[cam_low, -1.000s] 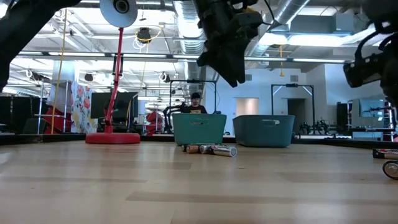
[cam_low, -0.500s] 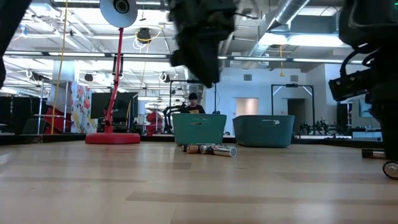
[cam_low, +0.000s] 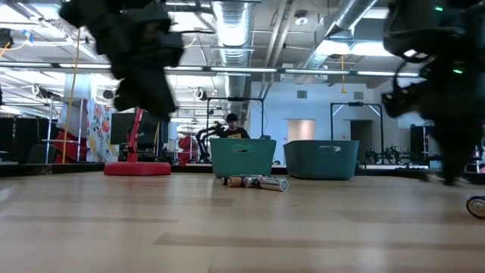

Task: Sort batteries
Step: Put the silver battery into the green bin

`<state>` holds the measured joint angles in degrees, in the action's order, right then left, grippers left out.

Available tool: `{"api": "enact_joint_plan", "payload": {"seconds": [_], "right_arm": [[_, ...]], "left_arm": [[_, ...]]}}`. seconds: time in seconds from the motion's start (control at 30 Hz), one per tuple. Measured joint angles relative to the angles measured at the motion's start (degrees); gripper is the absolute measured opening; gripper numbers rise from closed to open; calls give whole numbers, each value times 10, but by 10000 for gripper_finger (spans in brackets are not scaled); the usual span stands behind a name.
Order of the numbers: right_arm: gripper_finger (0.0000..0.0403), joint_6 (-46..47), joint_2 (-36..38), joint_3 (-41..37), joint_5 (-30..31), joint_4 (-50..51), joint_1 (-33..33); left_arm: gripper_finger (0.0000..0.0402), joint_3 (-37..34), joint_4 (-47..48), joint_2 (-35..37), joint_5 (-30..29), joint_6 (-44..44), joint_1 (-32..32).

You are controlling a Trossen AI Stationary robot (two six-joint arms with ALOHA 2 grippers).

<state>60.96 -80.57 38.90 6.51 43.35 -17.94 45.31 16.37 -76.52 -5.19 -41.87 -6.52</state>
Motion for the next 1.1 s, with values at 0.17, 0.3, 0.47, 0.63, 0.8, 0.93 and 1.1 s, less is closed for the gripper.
{"api": "enact_joint_plan", "payload": {"seconds": [0.17, 0.3, 0.47, 0.63, 0.8, 0.93, 1.1], "right_arm": [[9, -28, 6, 69, 6, 82, 33], [10, -76, 5, 145, 10, 103, 80], [9, -131, 1, 251, 37, 102, 146], [9, -220, -60, 376, 57, 108, 210], [9, -321, -179, 515, 57, 119, 262], [9, -375, -282, 629, 41, 143, 303], [9, -424, -400, 744, 7, 165, 349]], "left_arm": [[123, -98, -4, 100, -8, 21, -4], [123, -166, -3, 172, -14, 85, -4], [123, -227, -1, 235, -14, 165, -3], [123, -248, 7, 257, -15, 178, -3], [123, -248, 6, 257, -15, 204, -3], [123, -248, 5, 256, -15, 217, -3], [123, -248, 6, 256, -24, 217, -3]]}}
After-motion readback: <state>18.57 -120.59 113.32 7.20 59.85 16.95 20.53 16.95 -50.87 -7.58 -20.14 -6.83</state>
